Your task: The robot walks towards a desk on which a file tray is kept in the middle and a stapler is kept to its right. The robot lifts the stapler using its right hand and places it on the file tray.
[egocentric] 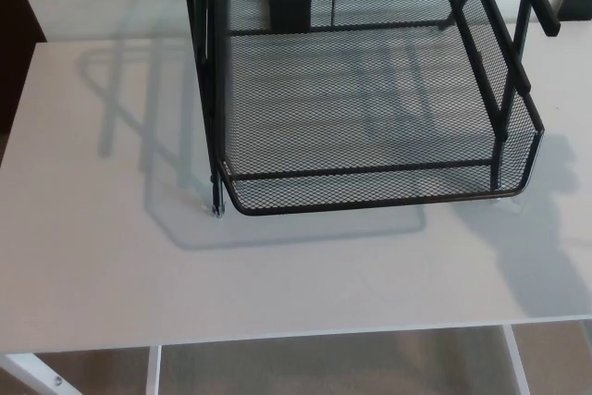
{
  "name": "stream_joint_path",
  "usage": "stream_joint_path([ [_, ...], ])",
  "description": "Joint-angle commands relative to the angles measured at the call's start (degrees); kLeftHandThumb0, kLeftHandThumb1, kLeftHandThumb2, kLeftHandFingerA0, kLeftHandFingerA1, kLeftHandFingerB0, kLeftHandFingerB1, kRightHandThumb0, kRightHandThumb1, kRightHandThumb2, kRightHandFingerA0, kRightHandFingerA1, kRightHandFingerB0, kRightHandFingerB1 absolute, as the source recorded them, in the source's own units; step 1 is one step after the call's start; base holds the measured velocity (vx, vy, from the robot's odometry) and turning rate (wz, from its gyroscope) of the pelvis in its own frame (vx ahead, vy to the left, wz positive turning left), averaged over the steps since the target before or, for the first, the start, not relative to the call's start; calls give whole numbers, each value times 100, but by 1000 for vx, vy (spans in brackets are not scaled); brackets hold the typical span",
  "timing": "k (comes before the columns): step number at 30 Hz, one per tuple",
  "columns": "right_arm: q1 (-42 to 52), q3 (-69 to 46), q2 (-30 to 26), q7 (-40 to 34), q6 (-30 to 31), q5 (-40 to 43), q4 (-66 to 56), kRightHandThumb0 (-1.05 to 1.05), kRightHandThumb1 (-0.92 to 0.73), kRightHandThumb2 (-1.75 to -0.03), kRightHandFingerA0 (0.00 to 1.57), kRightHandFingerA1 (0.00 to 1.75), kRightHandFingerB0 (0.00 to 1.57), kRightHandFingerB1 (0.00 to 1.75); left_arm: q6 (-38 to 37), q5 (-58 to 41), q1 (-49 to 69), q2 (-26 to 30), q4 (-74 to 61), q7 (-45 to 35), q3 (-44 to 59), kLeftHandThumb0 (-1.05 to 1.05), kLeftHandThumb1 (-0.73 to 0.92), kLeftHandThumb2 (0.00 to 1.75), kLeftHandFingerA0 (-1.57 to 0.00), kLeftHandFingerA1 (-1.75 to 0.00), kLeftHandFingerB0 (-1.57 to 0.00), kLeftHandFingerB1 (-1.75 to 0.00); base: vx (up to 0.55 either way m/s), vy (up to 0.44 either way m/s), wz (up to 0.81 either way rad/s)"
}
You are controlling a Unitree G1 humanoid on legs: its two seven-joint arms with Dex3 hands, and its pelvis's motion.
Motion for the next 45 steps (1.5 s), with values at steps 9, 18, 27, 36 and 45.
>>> stream_joint_path([
  [9, -1932, 52, -299, 690, -55, 196, -330, -21, -49, -118, 93, 175, 77, 162, -139, 68, 83, 72, -35, 33, 38, -83, 71, 115, -50, -93, -50, -90, 0, 0, 0],
  [18, -2270, 942, 246, 2073, 878, 225, -1258, -17, -50, -114, 92, 172, 73, 154, -61, 133, 21, 13, 61, 142, 12, -83, 68, 118, -51, -92, -52, -89, 0, 0, 0],
  [27, -2373, 1765, 1120, 2485, 1266, 99, -1357, -16, -57, -103, 89, 174, 77, 159, -78, 146, 5, 28, 95, 113, 6, -86, 71, 107, -47, -103, -47, -98, 0, 0, 0],
  [36, -2275, 2643, 1689, 2733, 1440, -420, -1012, -20, -60, -96, 84, 175, 69, 161, -132, 134, 58, 34, 10, 67, -2, -91, 61, 126, -56, -90, -56, -88, -2, 0, 1],
  [45, -1926, 3284, 2025, 3057, 1290, -425, -328, -12, -62, -105, 99, 175, 73, 152, -222, 176, 42, 33, 11, 74, -23, -91, 62, 126, -55, -90, -54, -87, 0, 0, 0],
])
